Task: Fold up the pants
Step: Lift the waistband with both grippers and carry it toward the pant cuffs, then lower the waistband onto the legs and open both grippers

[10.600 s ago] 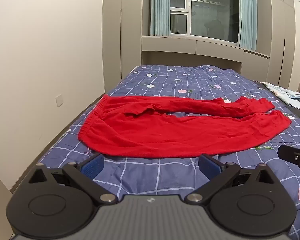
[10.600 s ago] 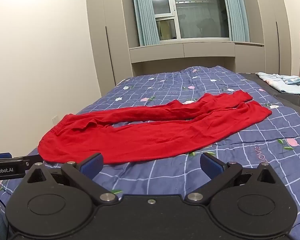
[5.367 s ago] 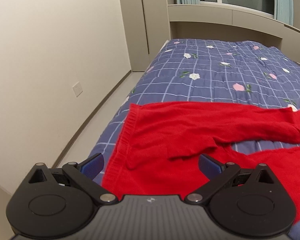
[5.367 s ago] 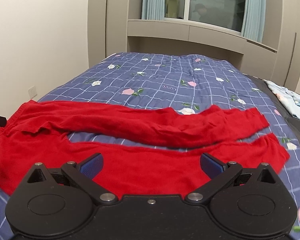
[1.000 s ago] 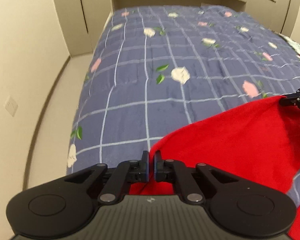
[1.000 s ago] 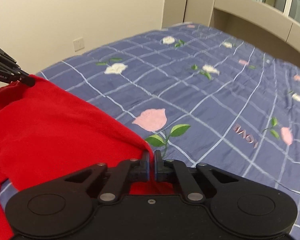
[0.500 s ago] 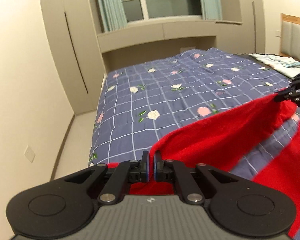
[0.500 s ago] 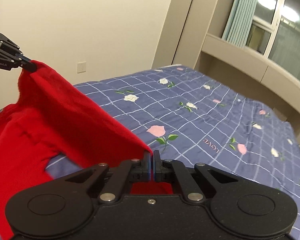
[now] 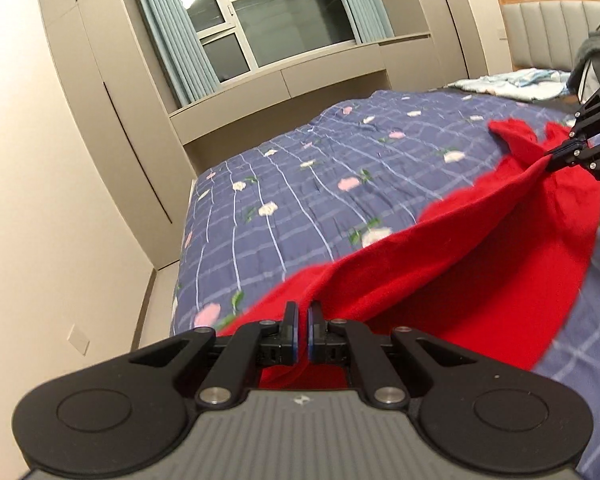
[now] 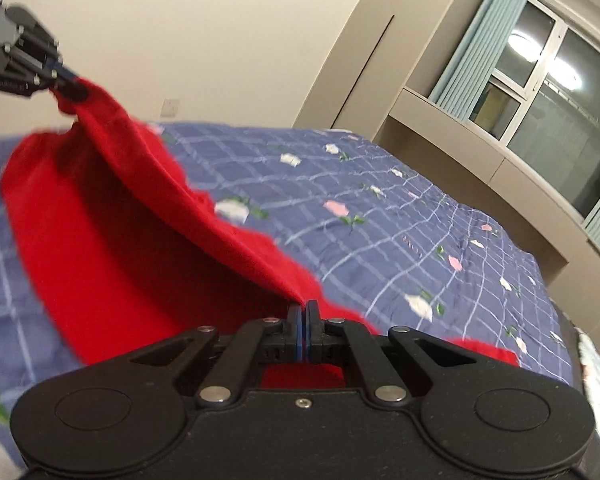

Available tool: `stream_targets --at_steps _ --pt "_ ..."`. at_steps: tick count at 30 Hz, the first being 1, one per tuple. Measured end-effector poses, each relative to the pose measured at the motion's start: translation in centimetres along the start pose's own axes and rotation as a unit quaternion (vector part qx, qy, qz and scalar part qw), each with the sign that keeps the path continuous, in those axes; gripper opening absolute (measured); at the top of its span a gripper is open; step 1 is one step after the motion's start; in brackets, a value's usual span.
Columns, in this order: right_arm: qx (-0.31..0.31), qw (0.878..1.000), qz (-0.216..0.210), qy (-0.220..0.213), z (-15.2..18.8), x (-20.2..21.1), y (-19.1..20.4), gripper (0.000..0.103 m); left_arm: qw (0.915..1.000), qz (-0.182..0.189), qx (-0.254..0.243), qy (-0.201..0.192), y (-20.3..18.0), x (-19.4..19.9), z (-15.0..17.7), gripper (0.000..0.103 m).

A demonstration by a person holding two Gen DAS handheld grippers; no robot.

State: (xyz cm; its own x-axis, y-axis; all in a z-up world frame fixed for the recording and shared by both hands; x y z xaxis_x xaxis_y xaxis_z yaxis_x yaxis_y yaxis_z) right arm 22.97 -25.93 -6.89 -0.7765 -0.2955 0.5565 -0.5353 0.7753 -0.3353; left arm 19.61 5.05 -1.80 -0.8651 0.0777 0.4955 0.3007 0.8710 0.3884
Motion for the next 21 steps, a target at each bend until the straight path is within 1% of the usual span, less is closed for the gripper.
stream_targets --at_steps 2,6,8,10,13,15,18,21 --pt "-0.003 1.000 0.003 0.008 1.0 0.0 1.1 0.000 1.0000 -0.007 -0.005 0.003 -1.1 0.4 1.3 0.003" --pt "-0.032 0.999 0.011 0.013 2.2 -0.2 1.9 0.000 0.9991 -0.015 -0.040 -0.002 -3.3 1.0 3.4 0.003" --pt "-0.040 0.999 0.017 0.010 2.4 -0.1 2.0 0.000 0.9983 -0.018 -0.055 -0.006 -3.9 1.3 3.9 0.003" --pt "-0.043 0.999 0.020 0.006 2.4 0.2 2.0 0.000 0.9980 -0.020 -0.060 -0.007 -4.0 1.6 4.1 0.003" --pt "-0.033 0.999 0.022 0.003 2.3 1.1 2.7 0.000 0.9983 -0.017 -0.055 -0.004 -3.6 2.1 4.1 0.003" --pt "-0.025 0.999 0.022 0.002 2.3 1.6 2.9 0.000 0.9979 -0.013 -0.063 -0.005 -3.6 2.6 4.2 0.003" --pt "-0.014 1.000 0.022 0.006 2.6 2.0 3.6 0.000 0.9969 -0.002 -0.078 0.005 -4.1 2.8 5.0 0.003" --pt "-0.015 1.000 0.018 0.020 3.6 1.5 4.1 0.000 0.9960 0.012 -0.085 0.026 -4.9 2.3 6.1 0.003"
Point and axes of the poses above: each gripper's, at about its wrist camera, not at the fingertips, and x roughly against the way its jaws point, y to its left, z to its underside, the point moved 2 cm from there along -x, roughly the way its jaws point, and after that the axes turned 5 degrees about -z, right-handed, at the moved point
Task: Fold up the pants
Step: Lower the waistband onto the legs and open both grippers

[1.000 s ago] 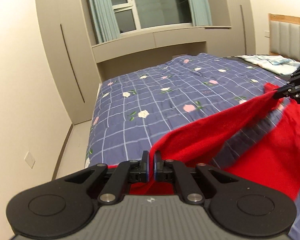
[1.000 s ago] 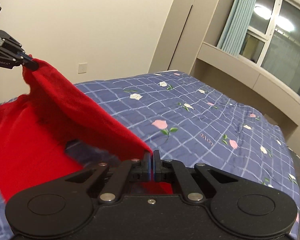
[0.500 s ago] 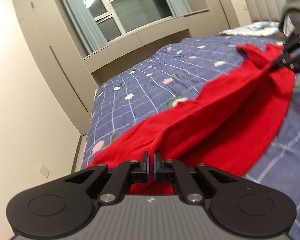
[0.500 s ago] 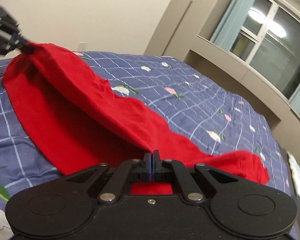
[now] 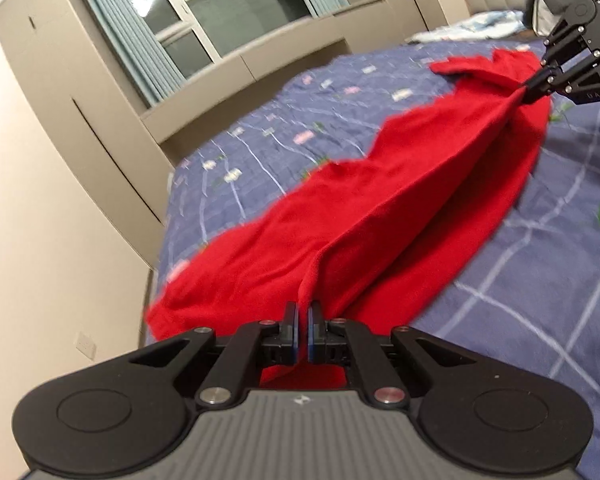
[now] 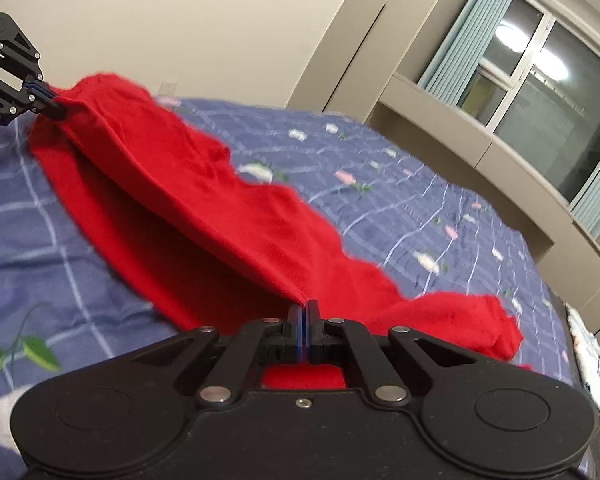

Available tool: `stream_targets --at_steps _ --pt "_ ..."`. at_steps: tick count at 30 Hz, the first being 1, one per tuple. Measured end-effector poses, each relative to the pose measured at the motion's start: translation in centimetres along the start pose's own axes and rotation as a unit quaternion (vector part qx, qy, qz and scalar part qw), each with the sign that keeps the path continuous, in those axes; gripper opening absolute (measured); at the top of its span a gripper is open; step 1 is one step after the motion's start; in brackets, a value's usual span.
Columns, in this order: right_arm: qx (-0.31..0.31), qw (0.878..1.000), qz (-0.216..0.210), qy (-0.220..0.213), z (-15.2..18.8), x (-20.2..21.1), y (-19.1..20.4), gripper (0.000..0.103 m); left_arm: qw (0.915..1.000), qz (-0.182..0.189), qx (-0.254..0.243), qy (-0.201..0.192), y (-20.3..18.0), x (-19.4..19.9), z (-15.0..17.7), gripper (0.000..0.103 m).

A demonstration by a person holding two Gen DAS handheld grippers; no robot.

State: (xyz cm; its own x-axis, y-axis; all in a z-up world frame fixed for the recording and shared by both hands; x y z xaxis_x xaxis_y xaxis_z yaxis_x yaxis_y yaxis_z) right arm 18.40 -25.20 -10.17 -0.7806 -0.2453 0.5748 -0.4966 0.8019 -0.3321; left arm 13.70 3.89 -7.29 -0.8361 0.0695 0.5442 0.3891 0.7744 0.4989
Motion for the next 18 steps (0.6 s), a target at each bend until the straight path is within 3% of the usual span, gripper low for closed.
stream_targets --at_steps 6,9,10,12,13,14,17,18 --pt "-0.017 1.000 -0.001 0.019 1.1 -1.4 0.6 0.001 0.9986 0.025 0.000 0.045 -0.8 -1.4 0.8 0.006" --pt "-0.030 0.999 -0.003 0.023 1.3 -1.6 0.8 0.013 0.9985 0.029 0.006 0.045 -0.7 -1.1 0.9 0.012" --pt "-0.034 0.999 -0.005 0.026 1.4 -1.7 0.8 0.020 0.9984 0.031 0.009 0.046 -0.6 -1.0 0.8 0.019" --pt "-0.040 0.999 -0.008 0.026 1.6 -1.4 1.0 0.031 0.9982 0.029 0.018 0.048 -0.6 -0.6 0.8 0.046" --pt "-0.044 0.999 -0.012 0.027 1.7 -1.3 1.1 0.040 0.9980 0.029 0.025 0.051 -0.6 -0.4 0.7 0.071" --pt "-0.050 0.998 -0.013 0.028 1.9 -1.0 1.2 0.053 0.9975 0.034 0.033 0.053 -0.6 -0.1 0.6 0.082" --pt "-0.074 0.997 -0.014 0.027 2.4 -0.1 1.0 0.079 0.9947 0.059 0.066 0.053 -0.7 0.9 -0.1 0.089" --pt "-0.083 0.996 -0.014 0.026 2.5 0.3 1.0 0.082 0.9941 0.059 0.075 0.051 -0.8 1.2 -0.4 0.091"
Point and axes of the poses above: each gripper's, at about its wrist camera, not at the fingertips, and x roughly against the way its jaws point, y to its left, z to its underside, the point moved 2 cm from there along -x, roughly the way its jaws point, and after that the axes turned 5 degrees about -z, right-handed, at the moved point
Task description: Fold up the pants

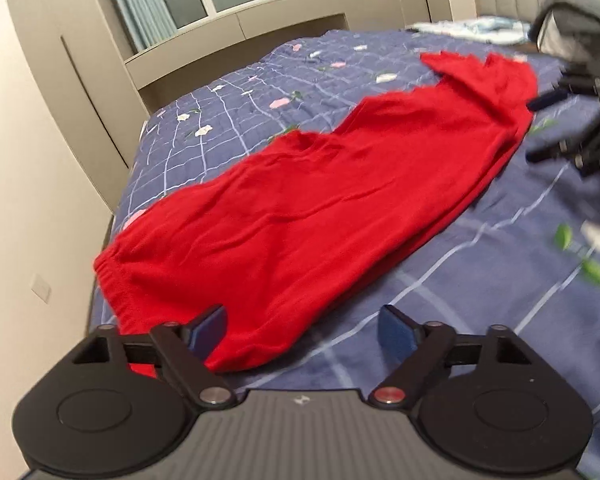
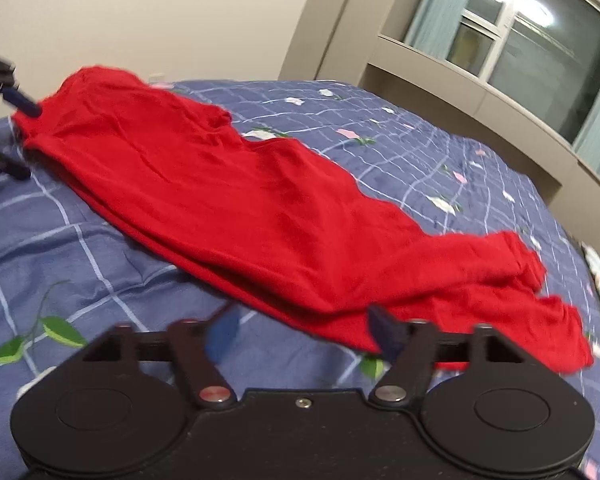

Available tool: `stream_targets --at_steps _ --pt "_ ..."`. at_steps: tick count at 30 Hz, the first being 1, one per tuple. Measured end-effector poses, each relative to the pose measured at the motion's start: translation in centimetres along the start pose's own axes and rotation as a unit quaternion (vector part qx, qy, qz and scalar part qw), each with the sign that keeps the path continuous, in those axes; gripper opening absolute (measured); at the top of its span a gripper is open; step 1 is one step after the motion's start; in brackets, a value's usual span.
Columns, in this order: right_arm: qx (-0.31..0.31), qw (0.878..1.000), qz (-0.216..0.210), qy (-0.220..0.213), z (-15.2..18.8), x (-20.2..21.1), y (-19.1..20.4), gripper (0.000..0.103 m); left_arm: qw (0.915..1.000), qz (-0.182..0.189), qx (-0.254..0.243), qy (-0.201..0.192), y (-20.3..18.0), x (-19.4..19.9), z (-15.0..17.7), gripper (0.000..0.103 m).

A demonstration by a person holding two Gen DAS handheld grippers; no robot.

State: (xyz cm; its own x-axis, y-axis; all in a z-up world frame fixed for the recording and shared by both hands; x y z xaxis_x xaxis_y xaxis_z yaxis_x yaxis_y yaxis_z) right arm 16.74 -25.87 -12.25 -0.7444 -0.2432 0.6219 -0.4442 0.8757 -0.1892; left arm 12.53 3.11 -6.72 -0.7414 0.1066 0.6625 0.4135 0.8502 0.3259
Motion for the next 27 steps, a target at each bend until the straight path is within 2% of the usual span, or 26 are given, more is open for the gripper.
stream_targets --at_steps 2,4,9,16,21,27 --pt "-0.023 1.000 -0.001 0.000 0.5 0.9 -0.4 0.096 0.9998 -0.002 0.016 -0.010 -0.5 0.6 -0.8 0.103" --pt "-0.049 0.999 0.002 -0.004 1.1 2.0 -0.9 0.102 0.9993 0.005 0.030 -0.023 -1.4 1.3 -1.8 0.102" --pt "-0.112 0.993 0.020 -0.011 2.7 4.9 -2.6 0.102 0.9967 0.049 0.049 -0.041 -4.2 2.0 -4.4 0.103" --pt "-0.174 0.983 0.049 -0.015 4.7 7.6 -7.4 0.102 0.9881 0.122 0.066 -0.067 -9.0 -0.7 -10.4 0.103" --pt "-0.178 0.981 0.069 -0.010 4.4 7.3 -12.9 0.102 0.9786 0.164 0.092 -0.085 -12.0 -4.6 -15.1 0.103" --pt "-0.177 0.982 0.070 -0.009 1.0 3.8 -20.2 0.102 0.9671 0.188 0.154 -0.075 -14.0 -10.4 -18.6 0.103"
Point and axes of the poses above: each gripper's, at about its wrist camera, not at the fingertips, and x roughly against the way its jaws point, y to its left, z to its underside, the point moved 2 cm from there along -x, roughly the way its jaws point, and after that the axes turned 5 degrees about -z, right-handed, at the moved point
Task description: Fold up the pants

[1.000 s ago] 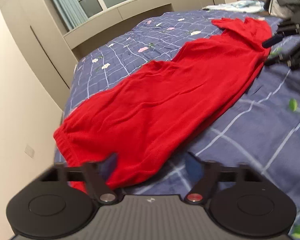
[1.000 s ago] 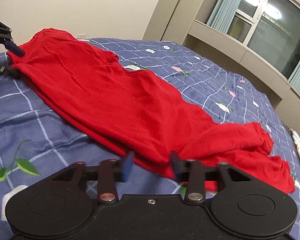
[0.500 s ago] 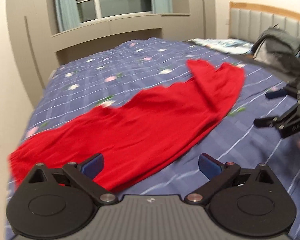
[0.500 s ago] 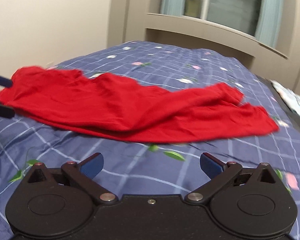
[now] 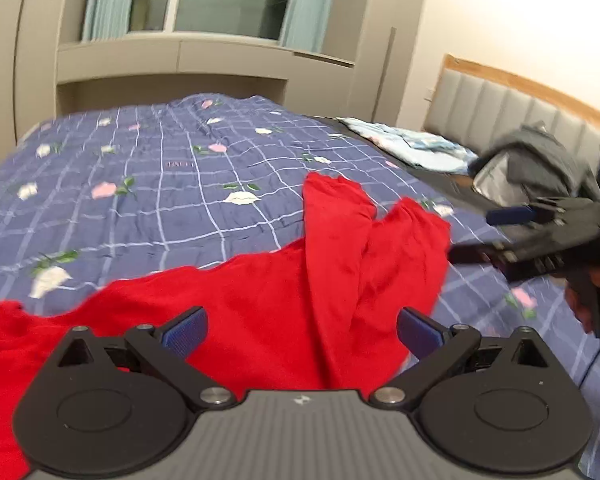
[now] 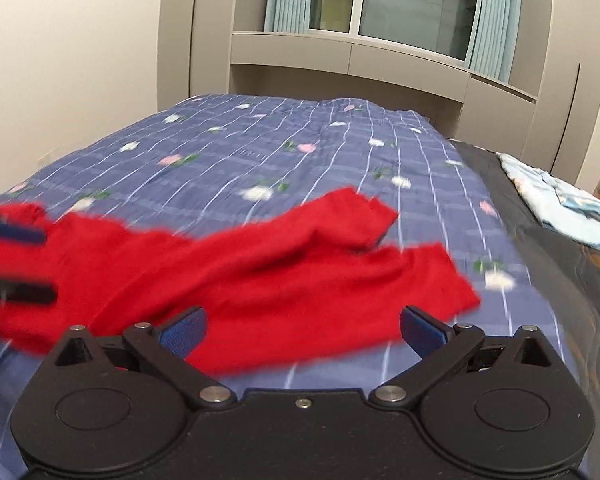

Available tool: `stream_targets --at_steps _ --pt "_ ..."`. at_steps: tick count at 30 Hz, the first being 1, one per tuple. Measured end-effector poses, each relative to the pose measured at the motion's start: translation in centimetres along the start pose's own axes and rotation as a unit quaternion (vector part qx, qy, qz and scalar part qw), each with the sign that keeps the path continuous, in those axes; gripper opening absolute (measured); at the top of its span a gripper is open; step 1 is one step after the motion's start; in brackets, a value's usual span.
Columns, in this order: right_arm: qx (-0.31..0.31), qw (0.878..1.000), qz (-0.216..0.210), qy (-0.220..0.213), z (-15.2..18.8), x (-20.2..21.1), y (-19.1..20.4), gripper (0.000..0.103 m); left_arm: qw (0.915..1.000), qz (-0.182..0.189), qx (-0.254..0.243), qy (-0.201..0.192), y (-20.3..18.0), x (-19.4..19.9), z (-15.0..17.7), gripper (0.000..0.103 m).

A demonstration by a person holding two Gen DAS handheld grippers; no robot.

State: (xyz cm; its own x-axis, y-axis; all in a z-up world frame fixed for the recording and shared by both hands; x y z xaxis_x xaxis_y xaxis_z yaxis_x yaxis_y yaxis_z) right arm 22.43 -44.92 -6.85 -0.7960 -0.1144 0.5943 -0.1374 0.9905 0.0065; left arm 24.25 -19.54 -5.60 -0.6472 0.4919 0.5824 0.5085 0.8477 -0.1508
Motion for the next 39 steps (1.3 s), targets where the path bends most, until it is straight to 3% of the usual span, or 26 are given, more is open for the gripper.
stream_targets --at_steps 6,9,13,16,21,23,24,26,27,34,39 --pt "-0.009 1.000 -0.009 0.025 -6.7 -8.7 -3.0 0.101 0.9921 0.047 0.113 0.028 1.6 -4.8 -1.1 0.102" --pt "-0.030 0.999 0.003 0.045 -9.6 -13.1 -3.4 0.088 0.9858 0.058 0.151 0.043 2.6 -6.5 -1.2 0.093" --pt "-0.035 0.997 0.010 0.066 -12.1 -17.8 -3.0 0.072 0.9801 0.068 0.176 0.062 3.4 -7.9 -1.1 0.077" --pt "-0.036 0.994 0.021 0.097 -12.6 -20.7 -2.4 0.060 0.9749 0.086 0.189 0.082 3.6 -8.8 -1.1 0.057" --pt "-0.050 0.988 0.036 0.142 -11.5 -23.7 -2.2 0.056 0.9718 0.114 0.182 0.098 2.9 -9.2 -1.2 0.028" --pt "-0.054 0.987 0.038 0.148 -11.0 -24.0 -2.2 0.044 0.9735 0.115 0.172 0.097 2.5 -9.1 -1.5 0.006" --pt "-0.058 0.987 0.036 0.146 -10.9 -24.0 -2.3 0.038 0.9753 0.112 0.165 0.096 2.2 -9.0 -1.6 0.005" --pt "-0.064 0.988 0.029 0.140 -10.9 -23.7 -2.6 0.006 0.9793 0.104 0.150 0.088 1.8 -8.5 -2.0 0.001" --pt "-0.068 0.988 0.028 0.135 -11.0 -23.4 -2.9 0.003 0.9806 0.102 0.145 0.083 1.5 -8.2 -2.2 0.001" --pt "-0.100 0.994 0.022 0.028 -12.7 -16.0 -6.1 0.003 0.9945 0.049 0.082 0.043 0.2 -5.5 -4.2 0.000" --pt "-0.150 0.988 0.024 -0.037 -10.4 -9.4 -9.2 0.003 0.9994 0.027 0.016 0.017 -2.2 -3.3 -4.8 0.000"
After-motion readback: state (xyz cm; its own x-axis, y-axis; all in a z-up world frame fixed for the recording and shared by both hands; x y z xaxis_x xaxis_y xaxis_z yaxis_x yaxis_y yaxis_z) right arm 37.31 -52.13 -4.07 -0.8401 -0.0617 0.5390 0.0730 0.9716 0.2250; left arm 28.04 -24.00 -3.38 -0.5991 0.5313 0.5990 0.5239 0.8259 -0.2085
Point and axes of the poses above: each gripper's, at about its wrist camera, not at the fingertips, and x roughly against the way its jaws point, y to its left, z to its underside, the point moved 2 cm from there along -x, roughly the way its jaws point, and after that the axes turned 5 degrees about -z, right-handed, at the moved point
